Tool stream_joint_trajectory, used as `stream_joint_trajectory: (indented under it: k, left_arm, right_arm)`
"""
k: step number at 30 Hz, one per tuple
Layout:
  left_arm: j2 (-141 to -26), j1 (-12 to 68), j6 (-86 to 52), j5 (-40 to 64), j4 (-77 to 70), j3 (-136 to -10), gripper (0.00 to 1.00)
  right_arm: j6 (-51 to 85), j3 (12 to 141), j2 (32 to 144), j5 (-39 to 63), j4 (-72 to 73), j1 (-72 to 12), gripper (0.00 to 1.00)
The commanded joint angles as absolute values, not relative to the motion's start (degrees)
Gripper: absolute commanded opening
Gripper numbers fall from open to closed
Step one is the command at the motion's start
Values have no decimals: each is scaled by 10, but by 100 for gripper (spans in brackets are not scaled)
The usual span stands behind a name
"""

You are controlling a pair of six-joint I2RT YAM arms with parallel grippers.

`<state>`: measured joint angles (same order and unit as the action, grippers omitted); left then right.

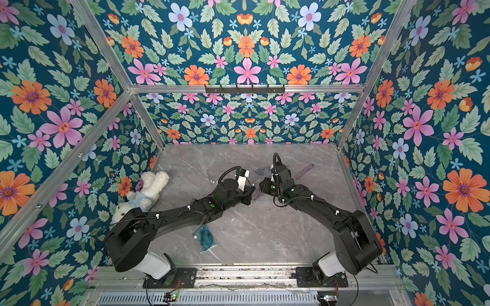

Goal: Open the ruler set and take out the ruler
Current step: Take out the ruler from the ruler set bag.

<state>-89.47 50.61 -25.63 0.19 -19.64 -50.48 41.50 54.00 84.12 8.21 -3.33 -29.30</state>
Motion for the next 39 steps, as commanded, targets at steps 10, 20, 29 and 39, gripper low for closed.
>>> stream_joint_trajectory:
  k: [10,20,29,39]
  left_arm:
    - [-897,512,-266,-14,-222,-507,0]
    - [-892,513,-263,-29,-220,-504,0]
    - [-899,517,-262,-23,-216,-521,0]
    - [-909,521,-261,-19,-211,-530,0]
  right_arm:
    - [374,542,825,17,-82,-293,32]
    - [376,537,821,27,-80,-294,32]
    - [384,534,839,50,-57,-293,32]
    - [390,527,836,65,-22,-294,30]
